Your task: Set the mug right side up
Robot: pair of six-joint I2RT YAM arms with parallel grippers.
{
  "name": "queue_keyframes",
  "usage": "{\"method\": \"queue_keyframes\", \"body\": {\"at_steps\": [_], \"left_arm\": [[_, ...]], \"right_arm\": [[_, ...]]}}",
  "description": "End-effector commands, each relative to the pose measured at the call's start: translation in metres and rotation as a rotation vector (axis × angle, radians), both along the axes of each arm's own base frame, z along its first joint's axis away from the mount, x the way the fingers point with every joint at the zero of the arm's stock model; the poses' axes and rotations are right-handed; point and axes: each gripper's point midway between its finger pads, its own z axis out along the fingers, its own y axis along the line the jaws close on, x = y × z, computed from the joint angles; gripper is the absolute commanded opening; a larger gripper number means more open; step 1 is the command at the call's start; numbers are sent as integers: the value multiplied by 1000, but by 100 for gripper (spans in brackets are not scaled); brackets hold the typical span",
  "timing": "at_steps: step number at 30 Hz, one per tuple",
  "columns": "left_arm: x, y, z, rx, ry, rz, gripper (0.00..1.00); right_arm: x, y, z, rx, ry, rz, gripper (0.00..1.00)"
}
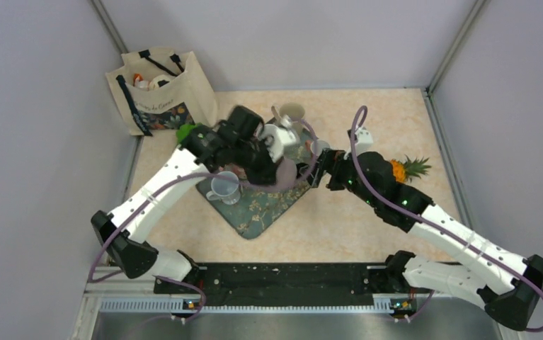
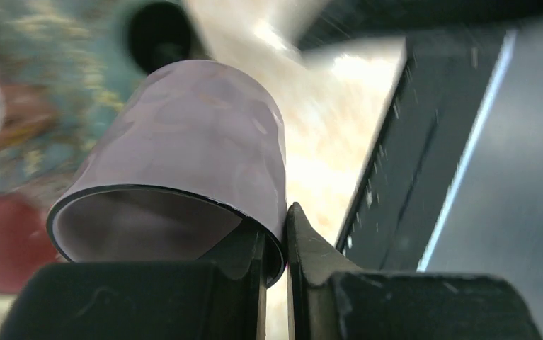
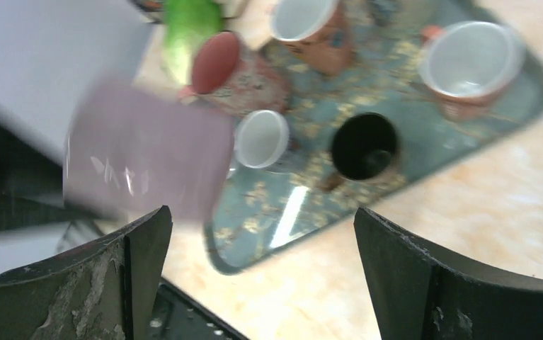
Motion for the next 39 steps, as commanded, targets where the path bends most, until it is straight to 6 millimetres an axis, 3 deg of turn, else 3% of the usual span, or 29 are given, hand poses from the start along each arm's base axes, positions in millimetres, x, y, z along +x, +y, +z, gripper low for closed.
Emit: {"method": "queue_keyframes", "body": {"at_steps": [1, 4, 7, 14, 19, 21, 24, 26, 27, 31, 34, 37, 39], "left_arm": [[-61, 20, -54, 317, -91, -324, 0], [-60, 32, -81, 428, -91, -350, 0], [-49, 40, -106, 516, -106, -344, 0], [-30, 54, -175, 717, -70, -337, 0], [-34, 59, -202, 750, -42, -359, 0], [-30, 65, -203, 784, -54, -348, 18], [-33, 64, -191, 761, -54, -345, 57], [-39, 56, -176, 695, -55, -363, 92], [-42, 52, -167, 662, -57, -374, 98], [-46, 33, -115, 461, -105, -400, 99], [-9, 36, -70, 256, -156, -224, 99], [46, 70, -32, 118, -203, 50, 99], [91, 114, -13, 84, -278, 311, 99]], "right_arm": [[8, -76, -12, -216, 19, -261, 99], [10, -109, -20, -252, 67, -392, 99], [9, -125, -29, -269, 101, -461, 99], [8, -129, -44, -295, 154, -490, 99], [9, -128, -44, -302, 154, -485, 99], [9, -128, -45, -300, 156, -487, 99], [10, -128, -47, -313, 158, -485, 99], [11, -128, -51, -329, 161, -481, 99], [13, -129, -53, -340, 163, -481, 99], [26, -138, -63, -402, 169, -489, 99], [47, -154, -73, -393, 184, -494, 99], [66, -188, -78, -376, 194, -559, 99], [73, -210, -78, -391, 178, -616, 99]]}}
